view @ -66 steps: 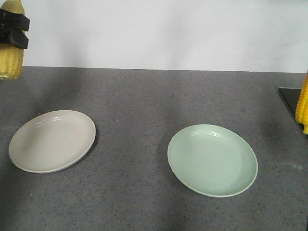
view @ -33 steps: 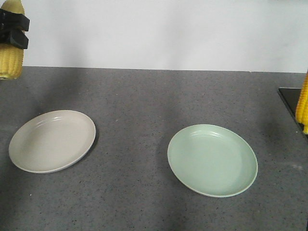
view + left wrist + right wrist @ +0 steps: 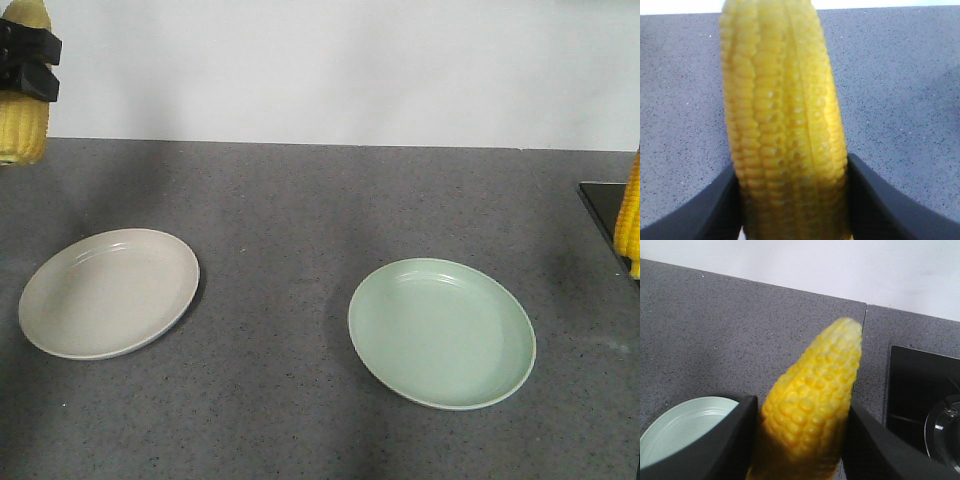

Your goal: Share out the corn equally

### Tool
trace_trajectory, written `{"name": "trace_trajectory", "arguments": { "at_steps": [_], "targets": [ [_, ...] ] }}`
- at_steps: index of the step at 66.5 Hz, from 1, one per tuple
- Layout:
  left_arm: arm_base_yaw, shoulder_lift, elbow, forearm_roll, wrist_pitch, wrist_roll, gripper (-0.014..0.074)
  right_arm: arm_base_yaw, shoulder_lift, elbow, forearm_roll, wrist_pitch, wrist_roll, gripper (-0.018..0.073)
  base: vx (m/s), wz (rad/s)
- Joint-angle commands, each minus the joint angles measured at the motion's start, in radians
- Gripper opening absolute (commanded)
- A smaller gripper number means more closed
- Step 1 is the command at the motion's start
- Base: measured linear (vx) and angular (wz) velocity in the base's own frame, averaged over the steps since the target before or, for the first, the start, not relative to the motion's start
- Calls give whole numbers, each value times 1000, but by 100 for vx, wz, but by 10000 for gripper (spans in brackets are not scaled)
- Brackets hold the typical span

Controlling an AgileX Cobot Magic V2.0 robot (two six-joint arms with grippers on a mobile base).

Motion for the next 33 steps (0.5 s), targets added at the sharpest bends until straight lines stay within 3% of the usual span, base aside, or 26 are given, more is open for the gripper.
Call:
{"name": "trace_trajectory", "arguments": {
  "at_steps": [1, 33],
  "targets": [
    [0, -42, -24, -17, -56, -2, 38, -5, -24, -23, 20, -61, -10, 133, 0, 0],
    [0, -42, -24, -17, -56, -2, 38, -5, -24, -23, 20, -61, -10, 133, 0, 0]
  ]
}}
